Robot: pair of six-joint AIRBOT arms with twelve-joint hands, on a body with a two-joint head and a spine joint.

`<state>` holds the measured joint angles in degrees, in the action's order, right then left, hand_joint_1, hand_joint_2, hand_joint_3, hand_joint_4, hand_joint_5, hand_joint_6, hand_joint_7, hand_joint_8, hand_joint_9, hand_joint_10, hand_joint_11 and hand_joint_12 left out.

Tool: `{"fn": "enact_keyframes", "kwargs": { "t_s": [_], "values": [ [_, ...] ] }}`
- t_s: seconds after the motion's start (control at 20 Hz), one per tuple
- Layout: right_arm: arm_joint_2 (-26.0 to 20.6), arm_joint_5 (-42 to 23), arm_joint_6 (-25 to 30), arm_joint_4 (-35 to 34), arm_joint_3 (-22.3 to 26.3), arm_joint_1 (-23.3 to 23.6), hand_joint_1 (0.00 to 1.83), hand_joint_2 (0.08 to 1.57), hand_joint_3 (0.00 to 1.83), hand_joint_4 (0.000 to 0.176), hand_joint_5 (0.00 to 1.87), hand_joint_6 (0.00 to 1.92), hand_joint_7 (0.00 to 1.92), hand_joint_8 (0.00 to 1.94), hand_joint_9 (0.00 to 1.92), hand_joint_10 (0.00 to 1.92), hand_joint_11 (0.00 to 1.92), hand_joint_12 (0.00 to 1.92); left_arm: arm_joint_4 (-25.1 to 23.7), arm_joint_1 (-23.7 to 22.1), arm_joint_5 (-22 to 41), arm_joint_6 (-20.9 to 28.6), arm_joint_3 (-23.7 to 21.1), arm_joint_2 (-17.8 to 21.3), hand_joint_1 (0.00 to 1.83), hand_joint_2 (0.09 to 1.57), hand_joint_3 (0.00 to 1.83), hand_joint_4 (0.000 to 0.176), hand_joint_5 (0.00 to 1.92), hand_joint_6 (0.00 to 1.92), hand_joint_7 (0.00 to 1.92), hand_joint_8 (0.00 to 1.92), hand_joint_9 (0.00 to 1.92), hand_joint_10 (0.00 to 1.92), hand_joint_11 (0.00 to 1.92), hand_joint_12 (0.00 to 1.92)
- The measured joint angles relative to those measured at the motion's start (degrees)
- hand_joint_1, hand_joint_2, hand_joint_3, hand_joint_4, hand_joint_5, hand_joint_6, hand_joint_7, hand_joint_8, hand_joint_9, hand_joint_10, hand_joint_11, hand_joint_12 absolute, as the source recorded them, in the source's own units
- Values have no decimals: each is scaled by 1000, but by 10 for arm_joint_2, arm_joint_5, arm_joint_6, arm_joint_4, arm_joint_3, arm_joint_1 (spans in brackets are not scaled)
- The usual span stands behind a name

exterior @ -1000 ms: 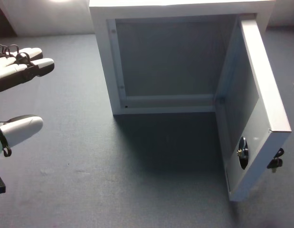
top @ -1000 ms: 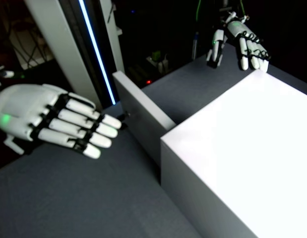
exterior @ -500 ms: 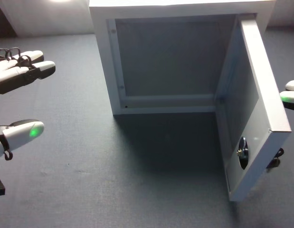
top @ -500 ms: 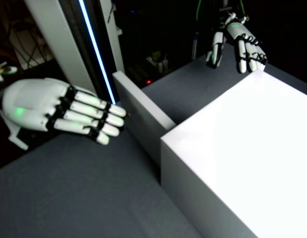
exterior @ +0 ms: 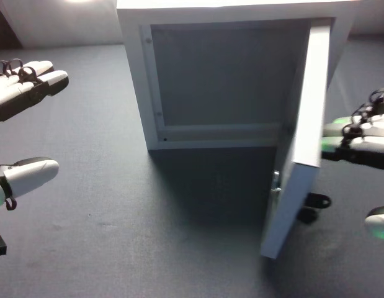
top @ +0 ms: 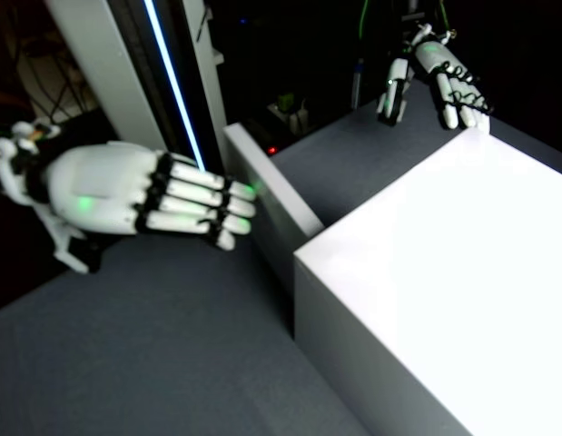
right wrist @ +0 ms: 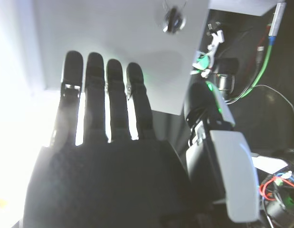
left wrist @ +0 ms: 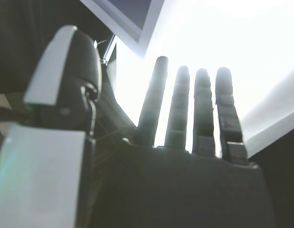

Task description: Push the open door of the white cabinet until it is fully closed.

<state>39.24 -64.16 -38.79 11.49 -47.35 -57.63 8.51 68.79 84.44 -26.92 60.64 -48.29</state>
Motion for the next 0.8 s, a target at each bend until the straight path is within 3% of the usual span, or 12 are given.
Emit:
{"fn": "enact_keyframes", "kwargs": {
  "t_s": [0.05, 0.1, 0.2, 0.35, 0.45, 0.55, 0.6, 0.65, 0.75, 0.8],
  "values": [
    [8, 6, 3, 5, -3, 7, 132, 1363, 5, 0, 269, 1, 258, 0, 289, 7, 0, 1094, 1, 1, 0, 0, 0, 0, 422, 1253, 0, 22, 130, 0, 52, 0, 40, 1, 0, 411],
    [15, 12, 5, 10, -8, 15, 105, 1361, 3, 0, 271, 2, 246, 0, 285, 4, 0, 1087, 1, 1, 0, 0, 0, 0, 427, 1256, 0, 12, 139, 2, 55, 1, 51, 3, 0, 488],
    [26, 21, 7, 15, -14, 29, 92, 1360, 1, 0, 254, 1, 247, 3, 296, 9, 0, 1106, 3, 6, 3, 0, 0, 2, 435, 1259, 1, 0, 146, 1, 61, 1, 55, 2, 0, 467],
    [45, 26, 12, 22, -22, 45, 170, 1357, 0, 0, 265, 4, 268, 5, 314, 14, 0, 1155, 14, 14, 15, 0, 0, 6, 439, 1261, 0, 5, 145, 2, 56, 2, 53, 2, 0, 479],
    [61, 29, 13, 31, -29, 58, 229, 1356, 0, 0, 275, 6, 277, 5, 335, 24, 0, 1232, 20, 22, 19, 0, -1, 6, 462, 1267, 0, 1, 161, 4, 76, 4, 81, 8, 0, 650],
    [69, 32, 16, 35, -34, 66, 220, 1363, 1, 0, 266, 2, 270, 1, 333, 23, 0, 1236, 24, 23, 21, 0, -3, 6, 472, 1265, 0, 2, 169, 3, 82, 3, 87, 8, 0, 693],
    [76, 33, 17, 40, -37, 73, 230, 1364, 1, 0, 278, 7, 273, 2, 333, 24, 0, 1231, 26, 24, 25, 0, -4, 7, 474, 1269, 1, 0, 173, 4, 94, 7, 98, 11, 0, 701],
    [82, 37, 20, 41, -39, 78, 236, 1371, 4, 0, 266, 1, 269, 0, 331, 23, 0, 1229, 26, 26, 25, 0, -4, 7, 479, 1278, 3, 0, 163, 6, 95, 4, 95, 7, 0, 555],
    [99, 44, 25, 51, -47, 91, 203, 1380, 5, 0, 232, 0, 239, 0, 300, 11, 0, 1188, 29, 33, 30, 0, -5, 7, 503, 1280, 0, 6, 154, 3, 84, 5, 91, 4, 0, 744],
    [106, 49, 28, 57, -51, 97, 203, 1380, 5, 0, 232, 0, 239, 0, 300, 11, 0, 1188, 31, 36, 31, 0, -5, 7, 503, 1280, 0, 6, 154, 3, 84, 5, 91, 4, 0, 744]
  ]
}}
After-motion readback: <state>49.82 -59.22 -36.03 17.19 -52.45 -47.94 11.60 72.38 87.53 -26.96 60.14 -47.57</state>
